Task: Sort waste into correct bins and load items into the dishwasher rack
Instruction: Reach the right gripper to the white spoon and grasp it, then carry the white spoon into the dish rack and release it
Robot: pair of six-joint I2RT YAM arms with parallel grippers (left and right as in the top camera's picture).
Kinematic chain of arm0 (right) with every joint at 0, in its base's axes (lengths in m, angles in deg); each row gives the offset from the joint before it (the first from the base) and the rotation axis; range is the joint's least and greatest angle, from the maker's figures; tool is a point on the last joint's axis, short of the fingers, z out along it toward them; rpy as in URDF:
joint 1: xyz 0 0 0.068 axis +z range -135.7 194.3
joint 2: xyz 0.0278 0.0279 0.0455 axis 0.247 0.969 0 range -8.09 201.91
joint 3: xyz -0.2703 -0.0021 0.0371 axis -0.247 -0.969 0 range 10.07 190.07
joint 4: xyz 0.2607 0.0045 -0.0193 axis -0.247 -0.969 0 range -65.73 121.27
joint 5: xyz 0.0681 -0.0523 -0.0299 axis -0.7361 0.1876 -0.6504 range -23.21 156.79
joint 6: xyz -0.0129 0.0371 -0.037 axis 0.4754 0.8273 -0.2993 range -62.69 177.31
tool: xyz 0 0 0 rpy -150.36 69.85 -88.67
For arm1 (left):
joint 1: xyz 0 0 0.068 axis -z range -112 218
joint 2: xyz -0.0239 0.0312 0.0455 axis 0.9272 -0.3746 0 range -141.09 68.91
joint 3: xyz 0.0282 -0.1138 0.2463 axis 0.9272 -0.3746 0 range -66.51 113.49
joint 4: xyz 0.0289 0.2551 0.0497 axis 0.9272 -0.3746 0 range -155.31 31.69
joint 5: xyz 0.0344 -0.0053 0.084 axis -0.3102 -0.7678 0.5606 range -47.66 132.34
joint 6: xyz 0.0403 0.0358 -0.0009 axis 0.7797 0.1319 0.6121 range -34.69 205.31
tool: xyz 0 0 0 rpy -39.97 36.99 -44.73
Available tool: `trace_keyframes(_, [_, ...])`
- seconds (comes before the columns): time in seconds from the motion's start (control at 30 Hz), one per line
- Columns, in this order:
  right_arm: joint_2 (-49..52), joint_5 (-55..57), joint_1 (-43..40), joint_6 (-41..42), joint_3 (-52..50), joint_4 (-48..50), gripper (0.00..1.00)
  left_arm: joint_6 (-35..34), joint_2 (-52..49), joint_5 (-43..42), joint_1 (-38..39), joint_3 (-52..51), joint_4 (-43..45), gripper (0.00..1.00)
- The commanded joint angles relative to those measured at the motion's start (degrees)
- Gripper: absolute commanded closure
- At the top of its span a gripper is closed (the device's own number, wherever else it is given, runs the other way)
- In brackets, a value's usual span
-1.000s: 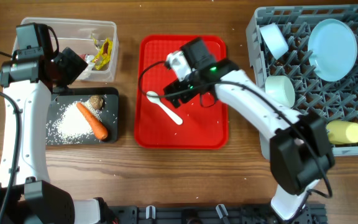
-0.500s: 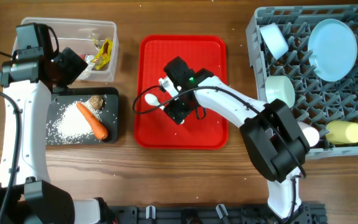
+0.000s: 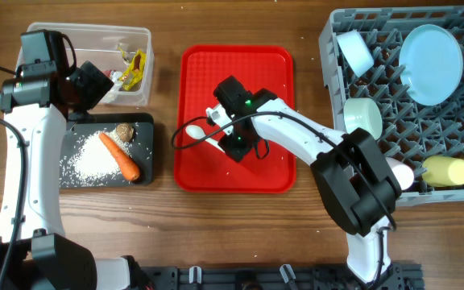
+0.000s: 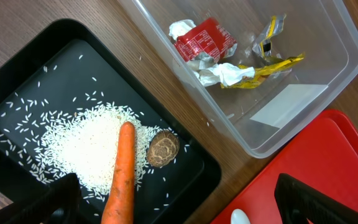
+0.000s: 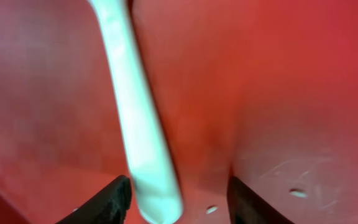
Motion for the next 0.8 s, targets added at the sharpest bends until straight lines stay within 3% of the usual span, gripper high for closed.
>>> trace_keyframes(0.0, [1.42, -5.29, 0.11, -1.07, -0.02, -1.86, 0.53, -0.72, 0.31, 0.55, -0.24, 0.11, 0.15, 0.0])
trace_keyframes(0.1, [1.42, -6.91, 0.11, -1.05, -0.02, -3.37, 0.58, -0.72, 0.31, 0.55, -0.24, 0.11, 0.15, 0.0])
trace_keyframes(0.23, [1.42, -6.95, 0.13, -1.01, -0.02, -3.19, 0.76, -0.72, 0.31, 0.55, -0.24, 0.11, 0.15, 0.0])
trace_keyframes(0.6, [1.38, -6.88, 0.11, -0.5, 0.07, -2.75, 0.94, -0.72, 0.31, 0.55, -0.24, 0.11, 0.15, 0.0])
trace_keyframes(0.63, [1.38, -6.86, 0.11, -0.57, 0.66, -3.02, 0.88, -0.72, 0.31, 0.55, -0.24, 0.11, 0.15, 0.0])
trace_keyframes(0.7, [1.36, -6.23, 0.11, -0.59, 3.23, -3.58, 0.46, -0.72, 0.31, 0.55, -0.24, 0.11, 0.15, 0.0])
trace_keyframes(0.73, [1.36, -5.88, 0.17, -0.57, 4.57, -3.61, 0.32, -0.72, 0.31, 0.55, -0.24, 0.11, 0.15, 0.0])
trace_keyframes(0.77, [1.36, -4.98, 0.28, -0.7, 5.9, -3.37, 0.23, -0.72, 0.31, 0.55, -0.24, 0.11, 0.17, 0.0])
